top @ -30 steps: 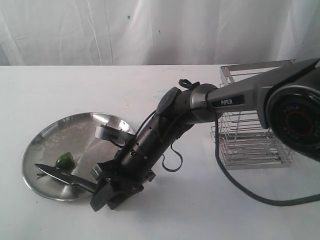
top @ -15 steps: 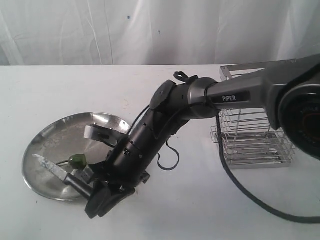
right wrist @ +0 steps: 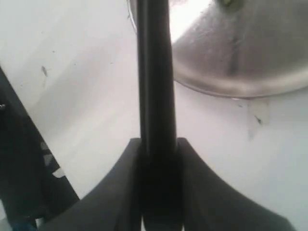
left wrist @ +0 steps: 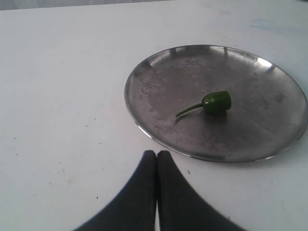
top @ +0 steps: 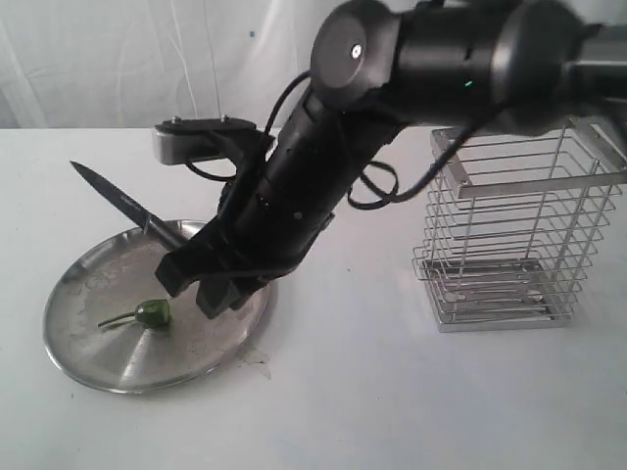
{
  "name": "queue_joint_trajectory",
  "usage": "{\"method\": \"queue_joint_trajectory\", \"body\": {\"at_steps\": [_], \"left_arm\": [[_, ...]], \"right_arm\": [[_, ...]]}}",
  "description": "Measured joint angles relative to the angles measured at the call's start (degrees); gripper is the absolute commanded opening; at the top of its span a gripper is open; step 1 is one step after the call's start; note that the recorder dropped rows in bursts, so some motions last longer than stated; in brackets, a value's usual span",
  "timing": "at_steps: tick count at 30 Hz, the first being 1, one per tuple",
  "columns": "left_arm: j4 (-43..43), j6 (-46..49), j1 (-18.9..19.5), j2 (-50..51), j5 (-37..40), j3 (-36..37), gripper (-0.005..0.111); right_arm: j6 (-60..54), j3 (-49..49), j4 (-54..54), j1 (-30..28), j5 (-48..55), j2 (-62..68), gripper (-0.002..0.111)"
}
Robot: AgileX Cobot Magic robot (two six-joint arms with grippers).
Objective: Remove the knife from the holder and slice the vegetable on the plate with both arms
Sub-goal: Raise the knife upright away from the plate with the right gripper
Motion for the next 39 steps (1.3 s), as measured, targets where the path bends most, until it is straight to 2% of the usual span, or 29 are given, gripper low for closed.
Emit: {"method": "queue_joint_trajectory", "body": {"at_steps": [5,10,18,27,29,33,34,36,39], "left_arm": [[0.0,0.0,0.0,0.0,0.0,0.0,0.000],[0.0,0.0,0.0,0.0,0.0,0.0,0.000],[0.0,0.0,0.0,0.0,0.0,0.0,0.000],[0.0,0.0,0.0,0.0,0.0,0.0,0.000],[0.0,0.0,0.0,0.0,0.0,0.0,0.000],[0.1,0.7,0.0,0.0,-0.1,0.0,0.000],[-1.4,0.2,0.0,0.0,-1.1,0.0,0.000],[-8.1,-4.9,0.0,0.0,-5.7,0.0,0.000],[-12.2,-8.6,0.0,0.0,-13.8,0.0,0.000]], "right_arm": [[8.4,5.8,-11.3,5.5,-1.2,-11.5,0.000],[14.8,15.6,-14.3,10.0,-8.3,-21.8,0.000],[20.9,30.8,-16.7,11.0,-24.6,-33.4,0.000],[20.9,40.1,-17.1,11.0,-25.9,-34.5,0.000],[20.9,42.3,-17.3,11.0,-31.4,-34.5,0.000],[21.1,47.8,-17.4,11.0,-49.1,-34.4,0.000],[21.1,49.3,-17.4,11.0,-53.9,-33.8,0.000],[21.1,50.2,-17.3,11.0,-56.7,-32.0,0.000],[21.1,50.3,-17.3,11.0,-55.6,-29.3,0.000]]}}
